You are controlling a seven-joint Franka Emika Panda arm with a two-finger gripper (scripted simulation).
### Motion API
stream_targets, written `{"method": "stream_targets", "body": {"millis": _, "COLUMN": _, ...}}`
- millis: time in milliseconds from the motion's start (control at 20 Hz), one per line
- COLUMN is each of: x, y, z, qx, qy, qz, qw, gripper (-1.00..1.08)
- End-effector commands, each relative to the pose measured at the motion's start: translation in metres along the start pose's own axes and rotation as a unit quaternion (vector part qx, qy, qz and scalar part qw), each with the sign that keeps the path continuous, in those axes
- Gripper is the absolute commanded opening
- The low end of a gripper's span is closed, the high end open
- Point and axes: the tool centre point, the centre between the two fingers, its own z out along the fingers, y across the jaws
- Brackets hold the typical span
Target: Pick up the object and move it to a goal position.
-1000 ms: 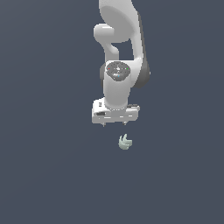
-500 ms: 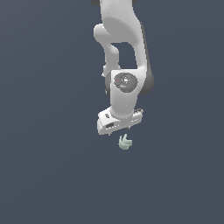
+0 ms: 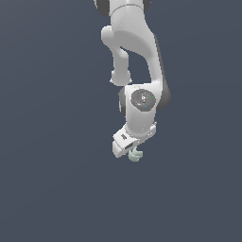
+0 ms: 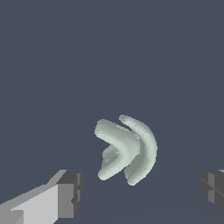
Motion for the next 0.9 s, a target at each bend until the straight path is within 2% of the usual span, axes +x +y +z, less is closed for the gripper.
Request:
{"method": "stream_targets", "body": {"millis": 0, "x": 0.005, "y": -0.001, "z": 0.003, "qx": 0.001, "qy": 0.001, "qz": -0.019, "qw": 0.9998, "gripper": 1.0}}
{"method": "stream_targets", "body": {"millis": 550, "x": 0.009, "y": -0.003, "z": 0.011, "qx": 0.001, "qy": 0.002, "qz": -0.036, "qw": 0.9993, "gripper": 1.0}}
{"method": "stream_targets", "body": {"millis": 850, "x": 0.009, "y": -0.004, "z": 0.038, "qx": 0.001, "qy": 0.003, "qz": -0.038, "qw": 0.9993, "gripper": 1.0}}
